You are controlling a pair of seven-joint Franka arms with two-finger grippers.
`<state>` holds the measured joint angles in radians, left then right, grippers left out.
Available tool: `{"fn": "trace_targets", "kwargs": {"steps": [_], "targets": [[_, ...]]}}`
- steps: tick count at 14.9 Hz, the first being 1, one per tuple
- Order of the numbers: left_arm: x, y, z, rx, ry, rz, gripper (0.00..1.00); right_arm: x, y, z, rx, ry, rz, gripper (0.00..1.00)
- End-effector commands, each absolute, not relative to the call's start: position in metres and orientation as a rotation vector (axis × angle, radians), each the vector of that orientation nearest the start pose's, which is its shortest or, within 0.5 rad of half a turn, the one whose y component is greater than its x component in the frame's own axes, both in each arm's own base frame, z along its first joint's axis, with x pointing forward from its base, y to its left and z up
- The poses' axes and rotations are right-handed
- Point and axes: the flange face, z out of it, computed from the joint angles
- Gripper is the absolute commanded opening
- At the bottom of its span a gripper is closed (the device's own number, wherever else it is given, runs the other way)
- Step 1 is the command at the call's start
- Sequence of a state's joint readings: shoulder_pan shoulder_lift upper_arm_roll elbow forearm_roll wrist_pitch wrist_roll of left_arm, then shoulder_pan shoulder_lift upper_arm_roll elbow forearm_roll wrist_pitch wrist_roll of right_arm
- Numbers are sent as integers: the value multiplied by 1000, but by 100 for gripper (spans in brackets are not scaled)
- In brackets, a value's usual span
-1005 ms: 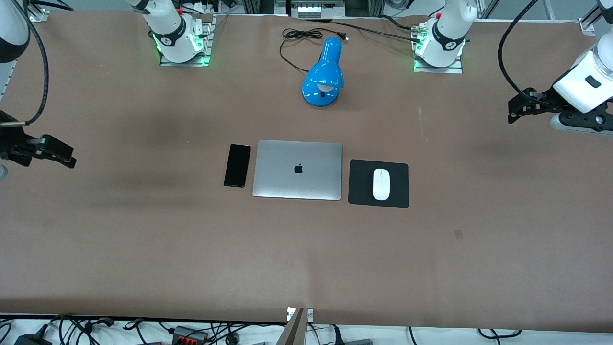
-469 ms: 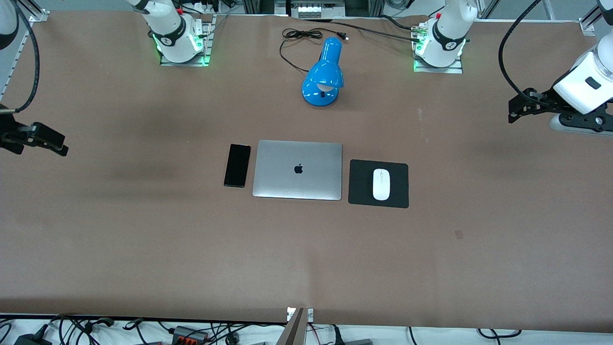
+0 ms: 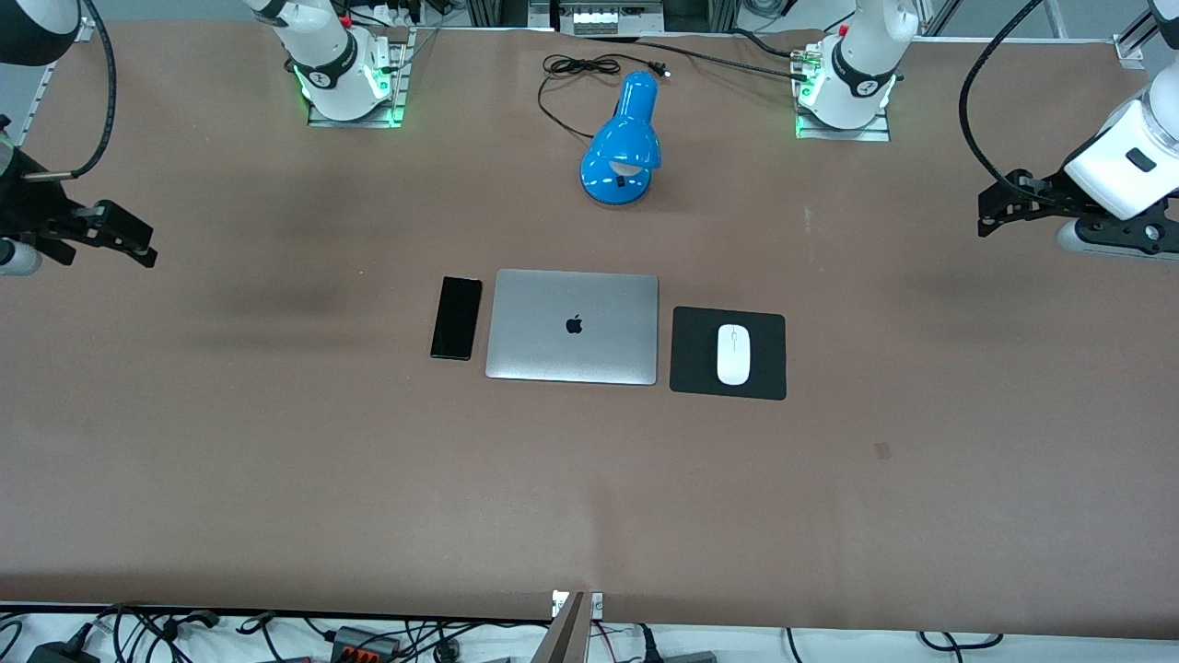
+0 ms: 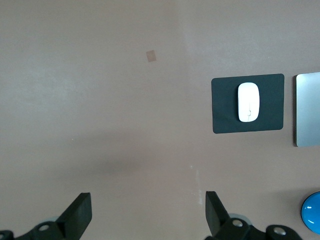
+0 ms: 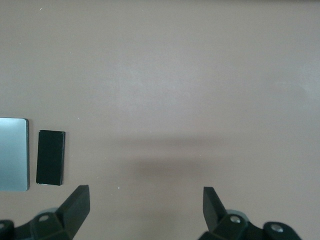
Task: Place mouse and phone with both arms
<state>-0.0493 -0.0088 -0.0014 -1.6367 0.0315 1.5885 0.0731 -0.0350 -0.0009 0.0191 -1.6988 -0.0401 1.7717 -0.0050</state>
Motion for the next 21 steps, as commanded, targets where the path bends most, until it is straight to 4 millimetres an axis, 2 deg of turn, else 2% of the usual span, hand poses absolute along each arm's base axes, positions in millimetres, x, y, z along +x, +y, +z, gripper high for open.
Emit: {"fn": "trace_targets", "kwargs": {"steps": [1, 3, 9, 14, 19, 21], "targets": [[554, -21, 606, -3091, 224, 71, 100, 560, -15, 580, -3176, -11, -140, 100], [554, -21, 606, -3091, 224, 71, 100, 561, -13, 577, -3173, -14, -114, 100], [554, -21, 606, -3091, 224, 71, 100, 559, -16, 589, -3174, -3, -120, 100], [554, -21, 606, -3091, 224, 71, 100, 560, -14, 587, -3173, -10, -113, 100], [554, -21, 606, -3091, 224, 71, 100, 558, -25, 588, -3158, 25, -106, 100], [554, -21, 606, -3091, 224, 71, 100, 555, -24, 588, -3160, 18, -74, 100]]}}
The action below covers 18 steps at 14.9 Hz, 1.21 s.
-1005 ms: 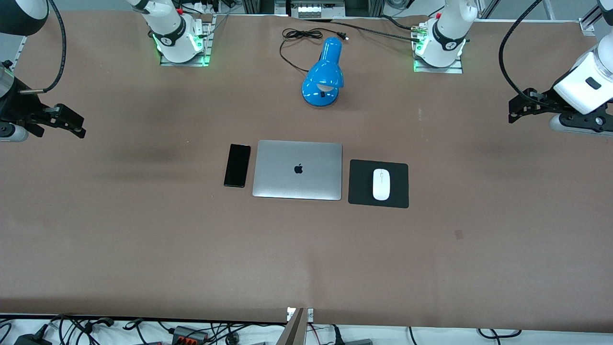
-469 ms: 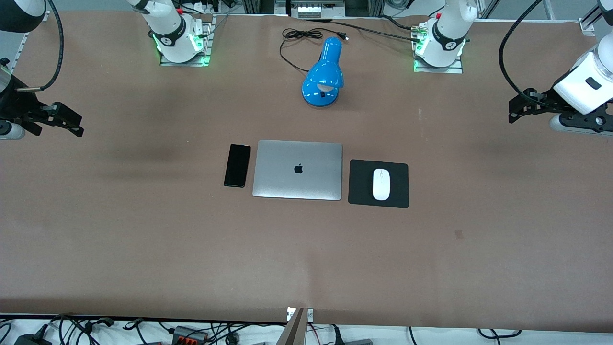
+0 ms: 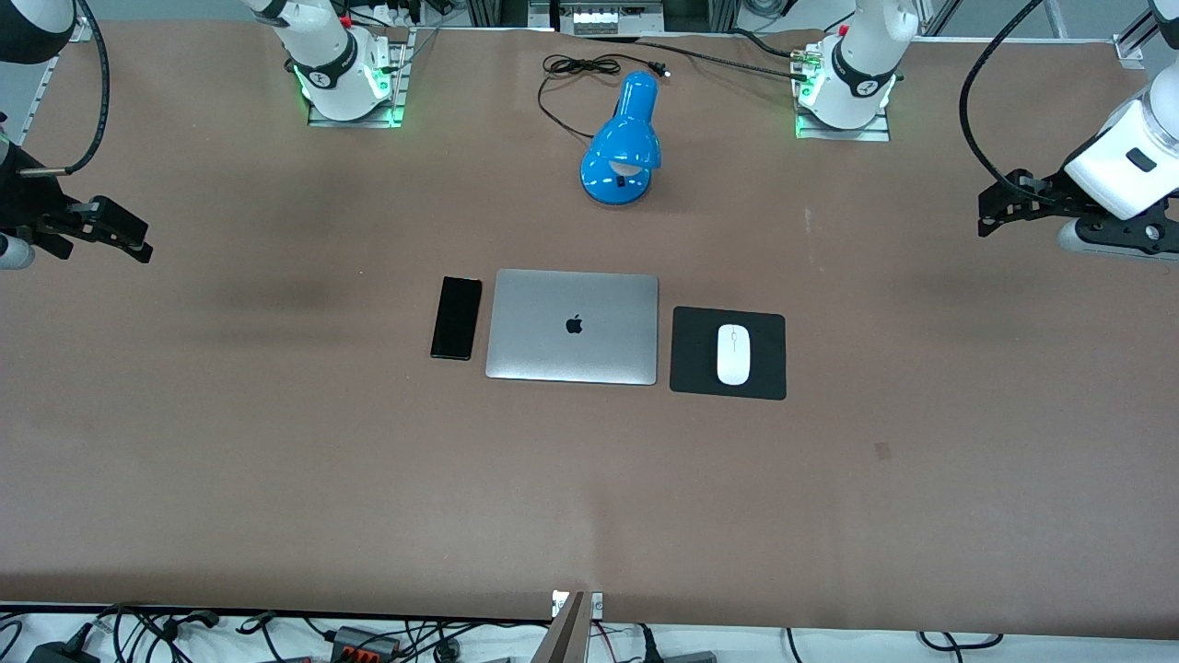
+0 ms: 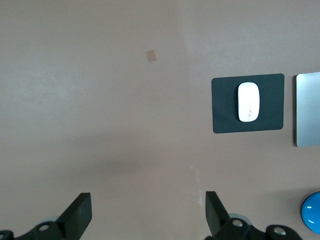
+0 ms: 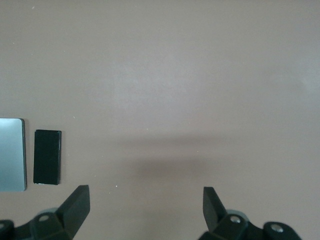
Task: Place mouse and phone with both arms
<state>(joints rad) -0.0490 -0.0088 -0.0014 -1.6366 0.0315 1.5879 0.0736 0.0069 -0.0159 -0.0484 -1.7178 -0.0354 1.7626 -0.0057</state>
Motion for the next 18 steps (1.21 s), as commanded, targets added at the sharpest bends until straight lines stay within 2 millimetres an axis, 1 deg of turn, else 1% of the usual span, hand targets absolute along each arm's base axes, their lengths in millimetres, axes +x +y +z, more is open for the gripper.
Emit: {"fn": "trace_targets", "kwargs": {"steps": [1, 2, 6, 7, 9, 13, 14, 18], "targets": [[553, -22, 606, -3091, 227, 71, 100, 554, -25, 588, -3160, 20, -72, 100], [553, -22, 606, -3091, 227, 71, 100, 554, -28, 588, -3158, 32, -74, 100], [554, -21, 606, -3091, 224, 71, 100, 555, -30, 586, -3153, 48, -74, 100], [553, -22, 606, -3091, 229, 71, 100, 555, -28, 586, -3115, 58, -80, 100], [553, -22, 606, -3091, 229, 71, 100, 554, -32, 585, -3083, 79, -75, 100], [553, -22, 606, -3089, 229, 71, 100, 551, -30, 587, -3093, 62, -67, 100], [553, -22, 606, -3089, 229, 71, 100, 549, -30, 593, -3097, 49, -76, 100], [553, -22, 606, -3089, 229, 71, 100, 548, -31, 593, -3114, 41, -71, 100]]}}
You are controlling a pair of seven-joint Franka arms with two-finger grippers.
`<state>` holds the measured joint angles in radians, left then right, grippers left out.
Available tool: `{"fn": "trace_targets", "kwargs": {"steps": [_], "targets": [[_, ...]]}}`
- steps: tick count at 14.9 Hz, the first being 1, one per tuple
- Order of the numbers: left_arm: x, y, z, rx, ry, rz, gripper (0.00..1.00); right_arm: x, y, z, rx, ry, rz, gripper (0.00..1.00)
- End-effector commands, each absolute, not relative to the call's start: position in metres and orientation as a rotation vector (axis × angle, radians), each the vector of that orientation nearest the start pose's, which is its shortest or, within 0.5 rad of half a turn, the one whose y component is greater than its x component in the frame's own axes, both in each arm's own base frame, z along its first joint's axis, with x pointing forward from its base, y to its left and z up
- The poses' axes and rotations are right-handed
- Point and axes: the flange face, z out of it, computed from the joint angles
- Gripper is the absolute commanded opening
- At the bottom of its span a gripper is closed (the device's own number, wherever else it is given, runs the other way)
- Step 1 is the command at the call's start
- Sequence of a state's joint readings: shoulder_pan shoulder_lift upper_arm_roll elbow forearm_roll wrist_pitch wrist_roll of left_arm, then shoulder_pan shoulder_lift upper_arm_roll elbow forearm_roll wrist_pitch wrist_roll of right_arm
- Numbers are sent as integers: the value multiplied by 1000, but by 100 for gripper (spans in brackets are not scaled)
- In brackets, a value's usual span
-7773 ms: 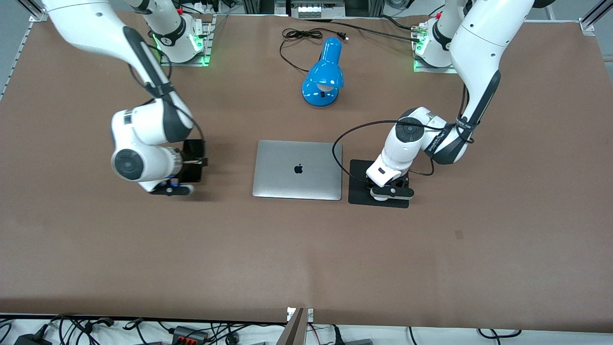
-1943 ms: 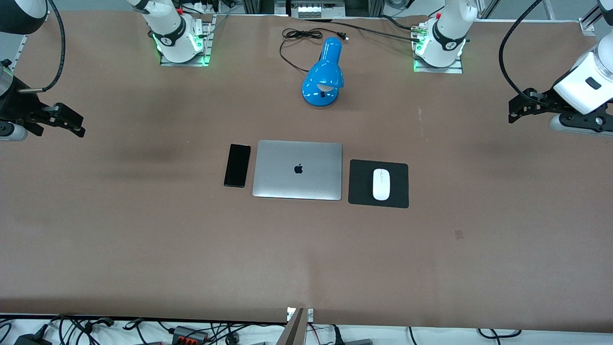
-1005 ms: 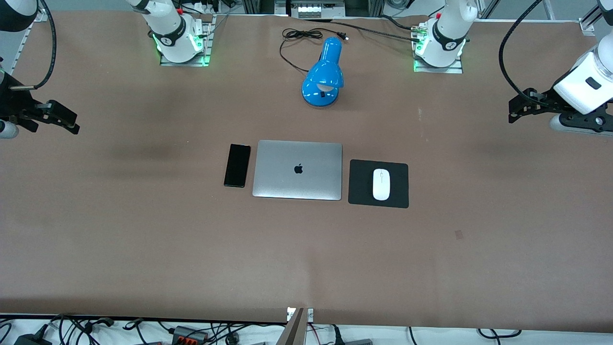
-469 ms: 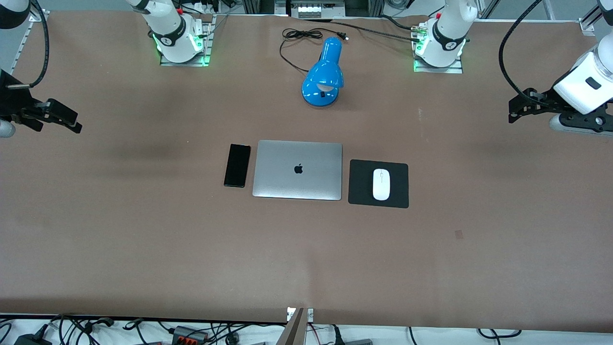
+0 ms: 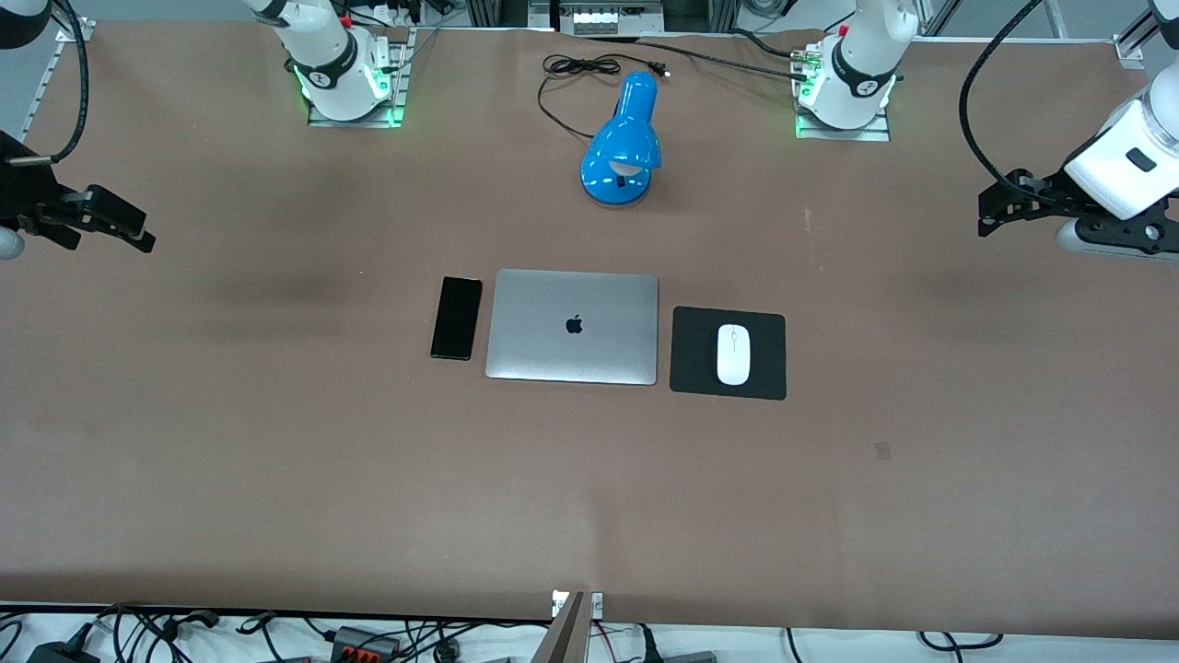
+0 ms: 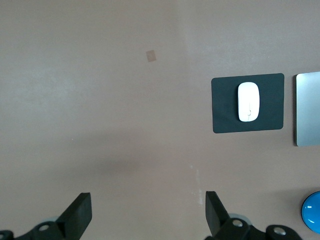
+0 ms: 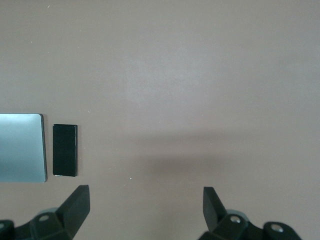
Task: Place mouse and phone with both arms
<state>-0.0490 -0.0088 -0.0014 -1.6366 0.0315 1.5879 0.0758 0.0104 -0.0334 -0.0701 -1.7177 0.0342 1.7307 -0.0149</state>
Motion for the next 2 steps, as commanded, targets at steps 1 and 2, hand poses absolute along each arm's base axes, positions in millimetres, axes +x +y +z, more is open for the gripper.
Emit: {"fn": "trace_targets", "kwargs": {"steps": [1, 2], "targets": [[553, -22, 606, -3089, 229, 71, 100, 548, -31, 593, -3117, 40, -71, 100], [553, -22, 606, -3089, 229, 71, 100, 548, -31, 593, -3117, 40, -71, 100]]}}
